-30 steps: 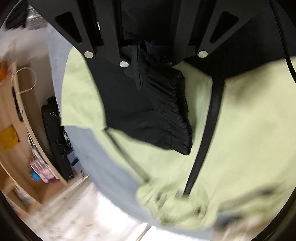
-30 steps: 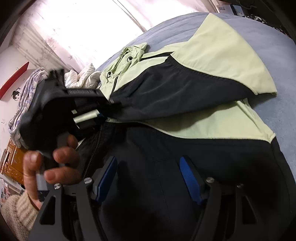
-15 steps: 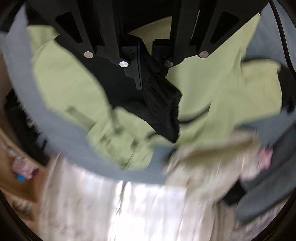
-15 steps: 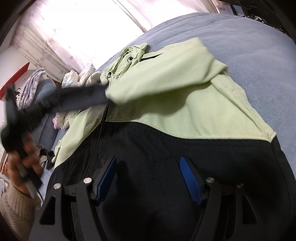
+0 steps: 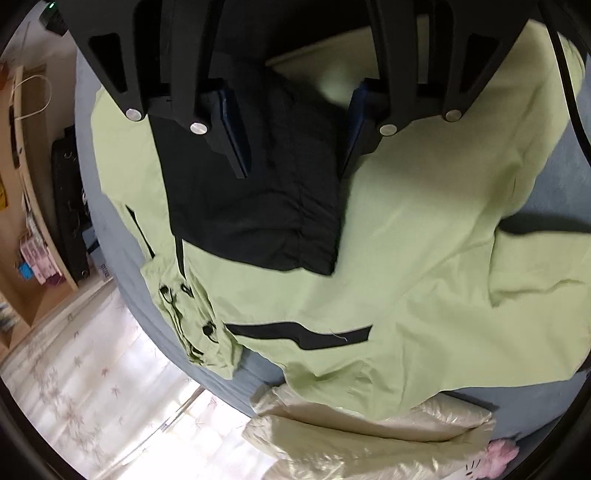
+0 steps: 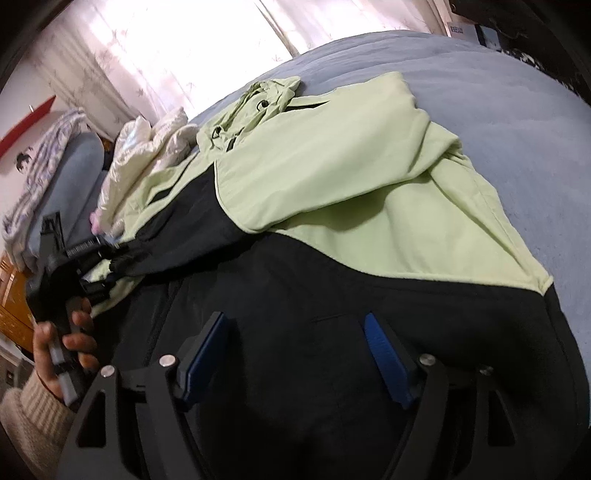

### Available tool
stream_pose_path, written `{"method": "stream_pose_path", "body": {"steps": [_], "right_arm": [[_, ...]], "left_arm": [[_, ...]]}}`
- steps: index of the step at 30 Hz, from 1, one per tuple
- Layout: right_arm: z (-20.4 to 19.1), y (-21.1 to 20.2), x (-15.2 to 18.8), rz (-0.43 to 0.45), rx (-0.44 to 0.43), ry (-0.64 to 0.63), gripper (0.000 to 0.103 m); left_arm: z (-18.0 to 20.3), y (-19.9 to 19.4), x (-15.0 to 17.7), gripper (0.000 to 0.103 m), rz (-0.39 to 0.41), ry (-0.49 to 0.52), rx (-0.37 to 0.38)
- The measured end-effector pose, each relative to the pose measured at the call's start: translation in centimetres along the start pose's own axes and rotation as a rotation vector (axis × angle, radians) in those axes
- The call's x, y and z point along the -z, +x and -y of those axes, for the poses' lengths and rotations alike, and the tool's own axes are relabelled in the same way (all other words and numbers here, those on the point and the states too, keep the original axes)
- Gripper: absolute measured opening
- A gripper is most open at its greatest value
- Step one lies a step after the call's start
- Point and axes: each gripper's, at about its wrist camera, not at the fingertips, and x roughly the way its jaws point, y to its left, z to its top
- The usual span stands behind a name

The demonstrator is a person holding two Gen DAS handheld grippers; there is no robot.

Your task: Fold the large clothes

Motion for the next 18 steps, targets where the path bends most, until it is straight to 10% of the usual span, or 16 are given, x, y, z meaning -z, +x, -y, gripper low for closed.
{"method": "stream_pose_path", "body": {"steps": [2, 4, 8, 14, 18], "right_arm": [[0.0, 0.0, 0.0, -0.010, 0.002, -0.007, 0.078], [0.1, -0.1, -0.3, -0.037, -0.004, 0.003, 0.078], [-0.4, -0.3, -1.0, -0.073, 0.024, -0.006, 0.078], [0.4, -2.8, -3.3, 0.024, 0.099, 0.042, 0.078], [2.3, -3.8, -7.0, 0.074, 0.227, 0.038, 0.078]], "left_arm": [[-1.0, 0.2, -0.8, 0.046, 0.002, -0.007, 0.016], [-0.7, 1.0, -1.6, 0.017, -0.009, 0.016, -0.001], [2.9, 1.9, -3.5, 0.011, 0.004, 0.135, -0.003], [9.4, -1.9, -6.2, 0.009, 0.241, 0.274, 0.073], [7.7, 2.8, -6.3, 0.010, 0.119, 0.276, -0.065]]}}
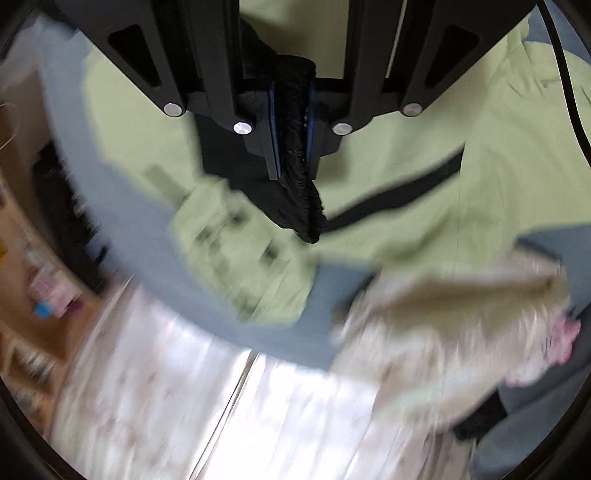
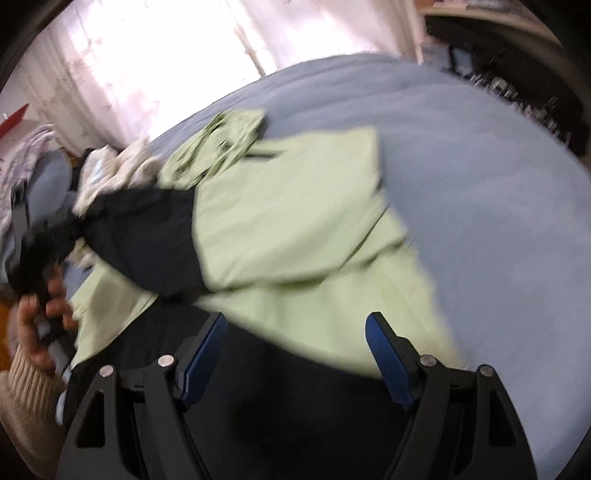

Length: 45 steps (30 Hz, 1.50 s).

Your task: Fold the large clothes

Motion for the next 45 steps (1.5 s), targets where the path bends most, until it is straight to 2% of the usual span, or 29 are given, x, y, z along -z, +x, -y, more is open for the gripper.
{"method": "stream_pose_path", "body": {"steps": [2, 3, 6, 9, 11, 13, 14, 15, 16, 17, 18, 19, 20, 22, 24, 26, 28, 31, 32, 35, 38, 42, 45], "right_arm": [[1.1, 0.9, -2.0, 0.000, 0.043, -0.008, 0.078], [1.8, 1.5, -3.1, -0.003, 0.059, -0.011, 0.078], [3.6, 3.7, -6.9, -0.011, 0.089, -0.003, 0.076], [4.6, 6.7, -10.6, -0.030, 0.104, 0.024, 0.075], [5.7, 8.9, -12.4, -0.061, 0.051, 0.083, 0.075], [6.3, 11.9, -13.7, -0.100, 0.066, 0.120, 0.071], [6.4, 13.1, -13.9, -0.126, 0.073, 0.121, 0.059], [6.5, 14.3, -14.1, -0.151, 0.065, 0.119, 0.025], [6.4, 15.0, -14.3, -0.164, 0.049, 0.109, 0.006], [6.2, 15.3, -14.6, -0.155, 0.064, 0.085, 0.002], [5.9, 14.9, -14.9, -0.108, 0.094, 0.053, 0.002], [6.0, 14.4, -15.0, -0.050, 0.113, 0.033, 0.002], [6.2, 14.3, -14.9, -0.032, 0.123, 0.036, 0.001], [7.6, 15.6, -14.5, -0.079, 0.134, 0.068, 0.002], [8.2, 15.1, -14.5, -0.083, 0.117, 0.090, 0.004], [8.1, 13.4, -14.3, -0.084, 0.171, 0.085, 0.006], [7.2, 11.0, -13.6, -0.052, 0.233, 0.031, 0.006], [5.9, 7.5, -11.7, 0.013, 0.256, -0.026, 0.006], [5.6, 6.3, -10.9, 0.021, 0.235, -0.029, 0.006], [4.1, 4.6, -8.2, 0.007, 0.138, -0.013, 0.007], [1.2, 5.3, -5.7, -0.074, 0.030, -0.005, 0.008], [-4.2, 6.8, -3.3, -0.110, -0.090, -0.088, 0.008], [-7.3, 8.1, -2.3, -0.120, -0.109, -0.138, 0.008]], "left_arm": [[-1.6, 2.6, 1.8, 0.012, -0.113, 0.002, -0.058], [-2.2, 3.1, 2.5, 0.020, -0.123, -0.002, -0.070], [-4.4, 2.8, 3.2, 0.025, -0.117, -0.059, 0.010], [-5.6, 3.1, 2.6, 0.028, -0.151, -0.143, 0.070], [-5.4, 3.5, 2.3, 0.034, -0.171, -0.139, 0.084], [-4.7, 3.9, 2.2, 0.040, -0.174, -0.107, 0.072], [-4.1, 4.0, 2.1, 0.040, -0.174, -0.077, 0.055], [-3.5, 4.2, 1.9, 0.040, -0.171, -0.056, 0.043], [-3.1, 4.2, 1.8, 0.038, -0.164, -0.033, 0.031], [-2.5, 4.0, 1.8, 0.034, -0.145, -0.005, 0.023], [-2.2, 3.9, 1.7, 0.029, -0.133, 0.009, 0.020], [-1.9, 4.0, 1.7, 0.029, -0.121, 0.027, 0.011], [-1.5, 4.5, 2.0, 0.029, -0.123, 0.052, -0.018], [-1.2, 5.5, 2.3, 0.031, -0.141, 0.065, -0.050], [-0.9, 5.1, 2.2, 0.031, -0.136, 0.070, -0.063], [-1.0, 4.6, 2.1, 0.031, -0.157, 0.059, -0.056], [-1.8, 3.6, 2.1, 0.031, -0.186, 0.029, -0.039], [-2.8, 2.1, 2.6, 0.033, -0.210, 0.012, -0.054], [-3.2, 1.2, 2.8, 0.033, -0.210, 0.007, -0.080], [-4.1, -2.2, 3.8, 0.033, -0.131, -0.012, -0.135], [-3.3, -4.1, 4.4, 0.033, -0.098, -0.019, -0.088], [0.7, -3.0, 4.4, 0.033, -0.108, 0.061, -0.035], [4.2, -0.1, 4.5, 0.033, -0.139, 0.127, -0.022]]}}
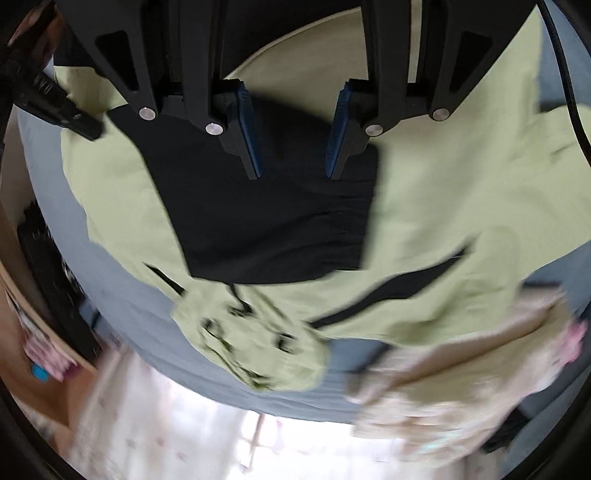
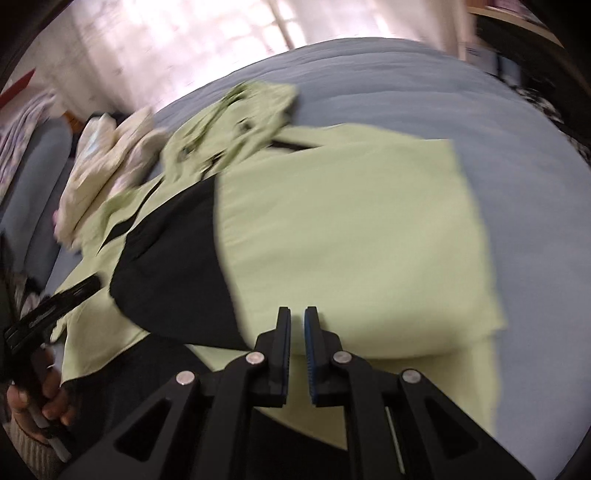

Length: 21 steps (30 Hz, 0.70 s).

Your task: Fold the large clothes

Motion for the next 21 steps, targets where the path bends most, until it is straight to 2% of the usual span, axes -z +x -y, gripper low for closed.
{"method": "stream_pose_path", "body": {"steps": [2, 4, 6, 7, 9, 10, 12, 14, 17, 19, 21], "right_arm": [[-0.6, 1.0, 0.1, 0.002, 0.047, -0.039, 0.008], [0.4, 1.8, 0.1, -0.008, 0.090, -0.051, 0.007], [3.1, 1.6, 0.0, 0.010, 0.203, -0.039, 0.007], [5.1, 1.2, -0.1, 0.022, 0.256, -0.018, 0.007], [8.4, 0.4, -0.2, 0.034, 0.243, 0.052, 0.003], [10.5, -0.2, 0.0, 0.032, 0.206, 0.111, 0.001], [12.3, -0.9, 0.2, 0.026, 0.135, 0.176, 0.000], [12.6, -1.7, 0.4, 0.022, 0.139, 0.210, 0.000], [11.2, -2.8, -0.1, 0.041, 0.146, 0.236, 0.007], [9.5, -2.8, -1.2, 0.042, 0.102, 0.205, 0.013], [7.5, -2.1, -3.1, 0.053, 0.073, 0.167, 0.028]], "left_arm": [[1.3, 1.8, -0.4, 0.033, -0.014, 0.024, -0.013], [1.9, 3.7, -0.7, 0.033, -0.044, 0.038, -0.055], [1.4, 5.1, -0.8, 0.033, -0.075, 0.036, -0.099], [1.1, 5.2, -0.8, 0.034, -0.069, 0.032, -0.097], [0.4, 5.0, -0.8, 0.034, -0.059, 0.029, -0.074], [0.3, 5.0, -0.8, 0.034, -0.060, 0.031, -0.067], [0.2, 5.0, -1.0, 0.034, -0.062, 0.033, -0.062], [0.3, 4.7, -1.2, 0.034, -0.067, 0.023, -0.062], [0.7, 4.2, -2.0, 0.034, -0.061, 0.002, -0.031], [1.3, 4.0, -3.0, 0.034, -0.042, 0.012, -0.028], [1.8, 4.0, -4.0, 0.036, -0.023, 0.023, -0.045]]}}
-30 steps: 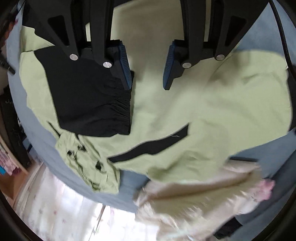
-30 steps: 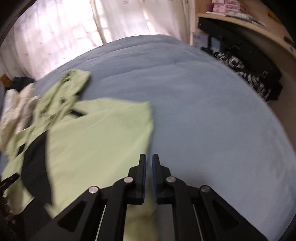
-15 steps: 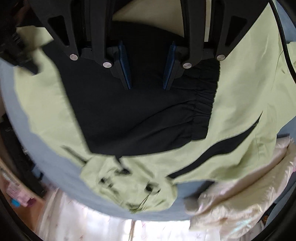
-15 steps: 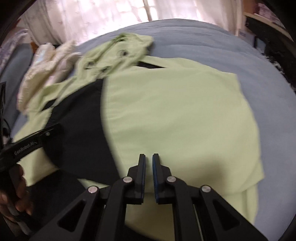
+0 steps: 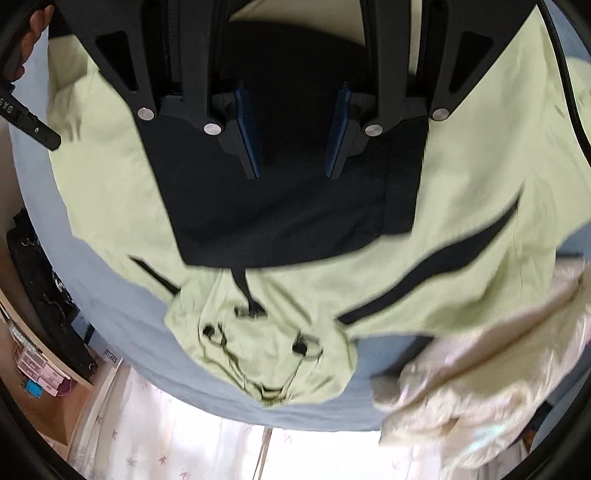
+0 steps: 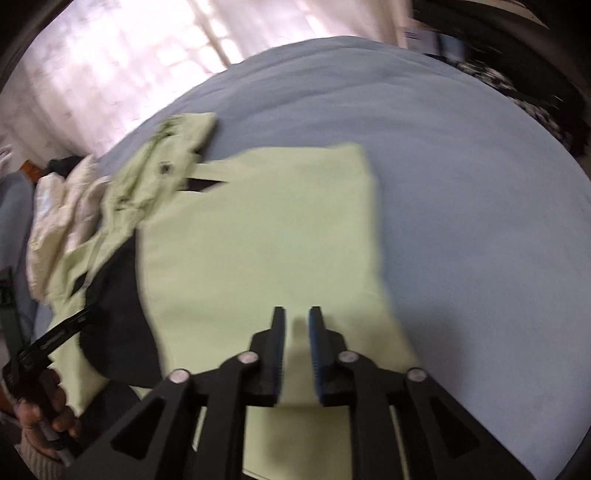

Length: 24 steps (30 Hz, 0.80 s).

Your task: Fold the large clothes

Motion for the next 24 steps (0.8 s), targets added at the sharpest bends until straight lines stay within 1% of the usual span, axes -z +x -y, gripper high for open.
{"method": "stream_pose_path", "body": {"steps": [1, 2, 3, 6, 7, 9, 10, 11, 12, 13, 14, 15, 17, 18, 19, 21, 24], "right_arm": [[-1.2, 0.6, -1.0, 0.007, -0.006, -0.026, 0.032], [-2.1, 1.3, -1.7, 0.012, -0.012, -0.042, 0.040], [-2.9, 2.0, -2.6, 0.013, -0.023, -0.058, 0.042], [-5.1, 5.5, -5.4, -0.010, -0.051, -0.066, 0.042], [-5.4, 6.8, -6.2, -0.020, -0.040, -0.071, 0.042], [-5.1, 8.5, -7.1, -0.035, 0.014, -0.072, 0.042], [-4.1, 9.3, -7.6, -0.046, 0.053, -0.058, 0.042], [-3.4, 9.7, -7.9, -0.046, 0.064, -0.042, 0.042], [-2.0, 9.6, -8.2, -0.034, 0.063, -0.023, 0.039], [-0.9, 9.3, -8.3, -0.023, 0.058, -0.012, 0.039], [0.4, 8.9, -8.5, -0.006, 0.102, -0.006, 0.040], [1.3, 8.5, -8.5, 0.003, 0.131, -0.003, 0.042], [3.9, 7.6, -8.2, 0.009, 0.196, 0.041, 0.042], [5.4, 7.2, -8.0, 0.001, 0.186, 0.081, 0.042], [6.5, 6.7, -7.6, -0.004, 0.139, 0.119, 0.042], [7.5, 5.5, -6.9, -0.017, 0.118, 0.163, 0.042], [7.4, 3.4, -5.4, -0.014, 0.080, 0.162, 0.042]], "left_arm": [[0.2, 0.3, -0.7, 0.040, 0.004, 0.000, -0.006], [0.3, 0.6, -1.2, 0.042, 0.004, -0.003, -0.009], [0.2, 1.1, -1.8, 0.042, 0.003, -0.011, -0.016], [0.2, 3.0, -3.3, 0.042, -0.014, -0.024, -0.046], [0.1, 3.8, -3.7, 0.042, -0.018, -0.024, -0.063], [-0.1, 4.7, -3.9, 0.042, -0.020, -0.024, -0.098], [-0.5, 5.2, -4.0, 0.042, -0.023, -0.024, -0.123], [-0.9, 5.6, -4.1, 0.042, -0.024, -0.026, -0.136], [-1.3, 5.9, -4.1, 0.042, -0.021, -0.032, -0.129], [-1.7, 6.0, -4.0, 0.042, -0.015, -0.037, -0.113], [-1.9, 6.0, -3.9, 0.042, -0.009, -0.038, -0.106], [-1.9, 5.8, -3.7, 0.042, -0.003, -0.031, -0.108], [-1.5, 5.8, -3.6, 0.042, 0.003, -0.012, -0.129], [-1.2, 5.7, -3.5, 0.042, 0.004, -0.006, -0.141], [-1.1, 5.6, -3.5, 0.042, 0.004, -0.005, -0.148], [-0.7, 5.3, -3.4, 0.042, 0.000, -0.009, -0.144], [-0.2, 4.0, -2.9, 0.042, 0.000, -0.007, -0.123]]}}
